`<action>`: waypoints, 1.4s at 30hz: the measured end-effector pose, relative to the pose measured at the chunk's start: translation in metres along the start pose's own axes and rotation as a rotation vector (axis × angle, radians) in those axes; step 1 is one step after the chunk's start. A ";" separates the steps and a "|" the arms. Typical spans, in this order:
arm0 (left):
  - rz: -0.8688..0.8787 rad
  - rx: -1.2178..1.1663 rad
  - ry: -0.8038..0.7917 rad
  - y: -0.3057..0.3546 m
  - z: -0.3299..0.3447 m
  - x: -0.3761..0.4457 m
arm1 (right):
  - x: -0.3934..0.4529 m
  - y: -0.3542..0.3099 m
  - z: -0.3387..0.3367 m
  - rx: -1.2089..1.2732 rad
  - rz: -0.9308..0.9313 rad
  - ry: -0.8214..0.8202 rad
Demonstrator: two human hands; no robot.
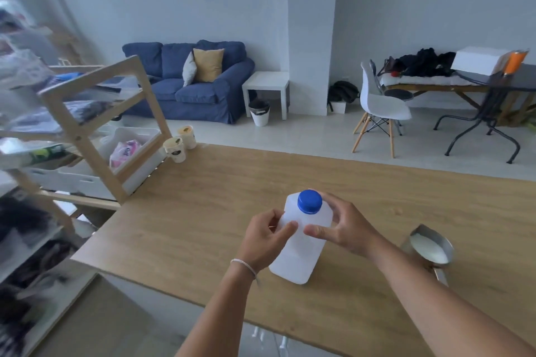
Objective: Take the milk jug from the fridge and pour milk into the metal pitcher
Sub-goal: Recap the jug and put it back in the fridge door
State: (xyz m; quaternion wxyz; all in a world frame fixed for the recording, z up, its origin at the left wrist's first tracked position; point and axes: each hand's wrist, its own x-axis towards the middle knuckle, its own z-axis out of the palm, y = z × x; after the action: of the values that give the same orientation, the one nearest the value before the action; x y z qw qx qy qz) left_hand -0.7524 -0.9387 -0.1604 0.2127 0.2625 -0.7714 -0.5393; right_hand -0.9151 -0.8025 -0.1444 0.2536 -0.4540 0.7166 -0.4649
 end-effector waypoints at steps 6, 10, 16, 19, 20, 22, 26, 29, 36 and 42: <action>-0.051 0.098 0.263 -0.014 -0.076 -0.068 | 0.016 -0.050 0.074 0.048 -0.148 -0.215; -0.109 0.148 0.476 -0.015 -0.118 -0.145 | 0.014 -0.089 0.137 0.063 -0.286 -0.418; -0.227 0.251 0.921 -0.007 -0.130 -0.311 | -0.042 -0.156 0.242 0.083 -0.597 -0.771; -0.307 0.291 1.165 0.011 -0.109 -0.401 | -0.102 -0.186 0.293 0.135 -0.727 -0.923; -0.334 0.293 1.229 0.018 -0.099 -0.430 | -0.127 -0.194 0.308 0.156 -0.772 -0.972; -0.383 0.254 1.348 0.030 -0.075 -0.487 | -0.181 -0.209 0.330 0.193 -0.835 -1.081; -0.515 0.236 1.581 0.060 -0.016 -0.600 | -0.301 -0.225 0.359 0.263 -0.904 -1.303; -0.598 0.244 1.767 0.082 0.034 -0.675 | -0.393 -0.237 0.373 0.281 -0.945 -1.469; -0.665 0.204 2.117 0.128 0.139 -0.819 | -0.593 -0.262 0.378 0.290 -1.088 -1.740; -0.748 0.188 2.245 0.151 0.204 -0.937 | -0.748 -0.279 0.388 0.229 -1.138 -1.917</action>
State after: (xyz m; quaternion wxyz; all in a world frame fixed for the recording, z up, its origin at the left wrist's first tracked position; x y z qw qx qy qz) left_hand -0.1807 -0.1547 -0.1272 0.5793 0.8122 -0.0653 0.0226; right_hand -0.1510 -0.3519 -0.1086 0.4916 -0.8598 -0.1336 -0.0348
